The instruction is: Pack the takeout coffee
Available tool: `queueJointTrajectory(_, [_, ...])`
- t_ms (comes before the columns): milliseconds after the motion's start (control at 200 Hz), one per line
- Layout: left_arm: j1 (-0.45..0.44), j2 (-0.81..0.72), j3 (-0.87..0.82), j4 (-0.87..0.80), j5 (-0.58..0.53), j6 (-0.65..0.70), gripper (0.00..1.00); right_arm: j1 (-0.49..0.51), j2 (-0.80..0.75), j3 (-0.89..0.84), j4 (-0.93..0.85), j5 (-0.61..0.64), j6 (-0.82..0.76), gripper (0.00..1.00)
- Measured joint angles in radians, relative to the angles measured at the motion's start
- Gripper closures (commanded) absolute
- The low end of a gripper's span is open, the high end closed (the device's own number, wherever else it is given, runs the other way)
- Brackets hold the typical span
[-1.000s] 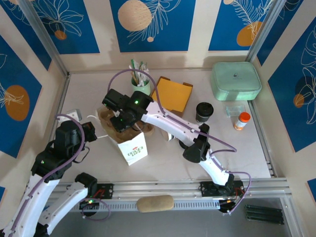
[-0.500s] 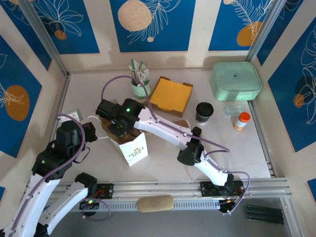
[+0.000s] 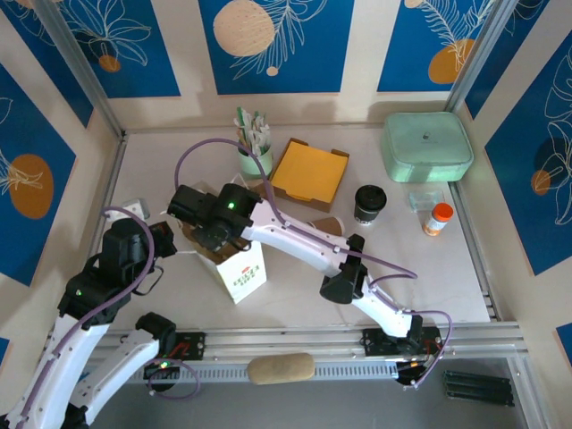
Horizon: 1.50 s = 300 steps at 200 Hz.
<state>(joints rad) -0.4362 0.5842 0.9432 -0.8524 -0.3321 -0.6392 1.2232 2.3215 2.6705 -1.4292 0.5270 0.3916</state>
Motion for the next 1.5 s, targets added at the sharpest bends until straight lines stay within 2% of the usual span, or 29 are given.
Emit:
queueJointTrajectory(600, [0.0, 0.0, 0.0, 0.0, 0.01, 0.0, 1.0, -0.046, 0.0, 0.0, -0.008, -0.135, 0.002, 0.79])
queueJointTrajectory(925, [0.0, 0.0, 0.0, 0.0, 0.011, 0.0, 1.0, -0.046, 0.009, -0.003, -0.018, -0.16, 0.002, 0.78])
queueJointTrajectory(1135, [0.0, 0.0, 0.0, 0.0, 0.011, 0.0, 1.0, -0.046, 0.013, -0.009, -0.019, -0.161, 0.002, 0.76])
queueJointTrajectory(1501, [0.0, 0.0, 0.0, 0.0, 0.011, 0.0, 1.0, -0.047, 0.014, -0.009, -0.019, -0.161, 0.001, 0.63])
